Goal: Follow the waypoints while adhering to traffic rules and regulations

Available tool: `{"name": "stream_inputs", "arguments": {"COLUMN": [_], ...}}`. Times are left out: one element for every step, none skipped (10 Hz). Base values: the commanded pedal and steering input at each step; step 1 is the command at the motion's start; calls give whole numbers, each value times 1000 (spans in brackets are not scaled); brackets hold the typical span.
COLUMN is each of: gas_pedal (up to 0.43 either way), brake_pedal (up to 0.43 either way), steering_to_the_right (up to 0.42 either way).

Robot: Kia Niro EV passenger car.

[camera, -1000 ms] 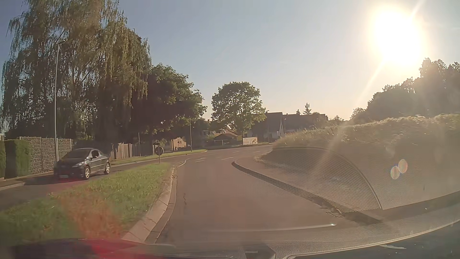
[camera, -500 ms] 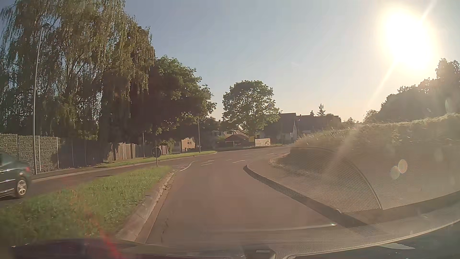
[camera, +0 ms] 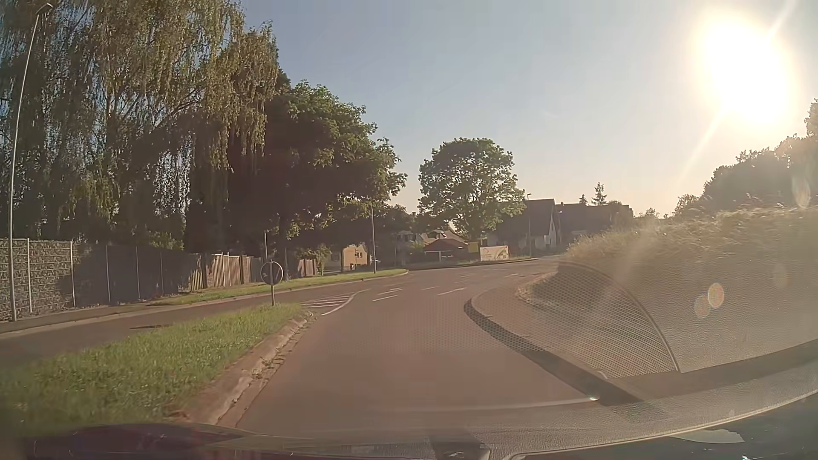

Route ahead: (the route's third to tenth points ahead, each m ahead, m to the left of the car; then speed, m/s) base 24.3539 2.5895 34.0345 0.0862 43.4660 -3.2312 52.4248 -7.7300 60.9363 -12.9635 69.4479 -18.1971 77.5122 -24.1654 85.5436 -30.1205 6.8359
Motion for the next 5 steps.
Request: {"name": "stream_inputs", "arguments": {"gas_pedal": [0,0,0,20,28], "brake_pedal": [0,0,0,0,0], "steering_to_the_right": [-65,-63,-52,-39,-30]}}
